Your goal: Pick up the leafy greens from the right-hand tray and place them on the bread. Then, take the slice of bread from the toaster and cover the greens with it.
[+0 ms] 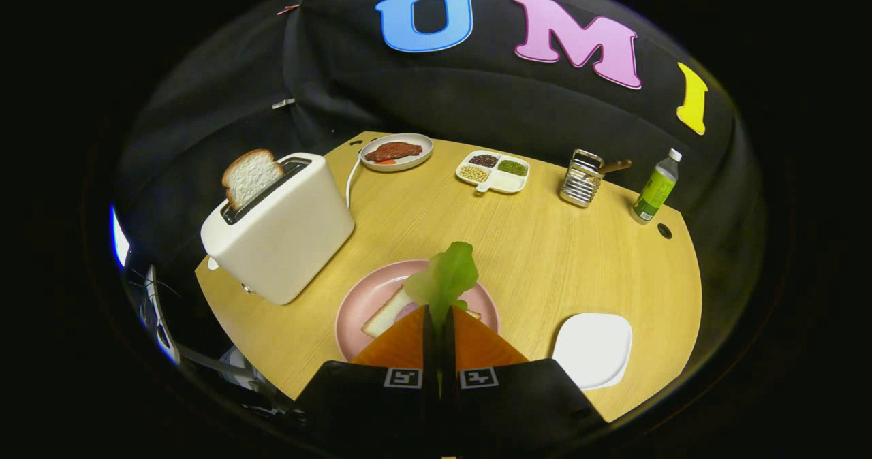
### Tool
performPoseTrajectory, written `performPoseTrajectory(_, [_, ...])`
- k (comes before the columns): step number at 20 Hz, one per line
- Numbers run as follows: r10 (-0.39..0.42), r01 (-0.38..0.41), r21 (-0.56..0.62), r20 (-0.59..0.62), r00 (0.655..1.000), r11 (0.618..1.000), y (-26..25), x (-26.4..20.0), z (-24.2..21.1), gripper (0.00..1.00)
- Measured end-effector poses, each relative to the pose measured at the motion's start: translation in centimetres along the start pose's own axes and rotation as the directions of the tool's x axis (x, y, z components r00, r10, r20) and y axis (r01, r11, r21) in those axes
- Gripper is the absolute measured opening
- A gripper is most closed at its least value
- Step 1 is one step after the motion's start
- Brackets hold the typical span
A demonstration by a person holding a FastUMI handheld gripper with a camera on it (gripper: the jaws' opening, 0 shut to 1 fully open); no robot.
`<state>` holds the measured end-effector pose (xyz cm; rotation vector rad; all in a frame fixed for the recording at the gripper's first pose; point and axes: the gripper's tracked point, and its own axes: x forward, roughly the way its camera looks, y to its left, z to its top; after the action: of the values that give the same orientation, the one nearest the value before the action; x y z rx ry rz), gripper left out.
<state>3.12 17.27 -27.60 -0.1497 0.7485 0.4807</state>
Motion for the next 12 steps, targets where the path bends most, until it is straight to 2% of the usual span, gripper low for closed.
performPoseTrajectory(6, [0.003,-0.005,-0.044,-0.05,0.999,0.999,1.8,1.9,-1.5,0.07])
performPoseTrajectory(12, [-0.04,0.033,-0.074,-0.092,0.995,0.997,2.0,3.3,-2.5,0.2])
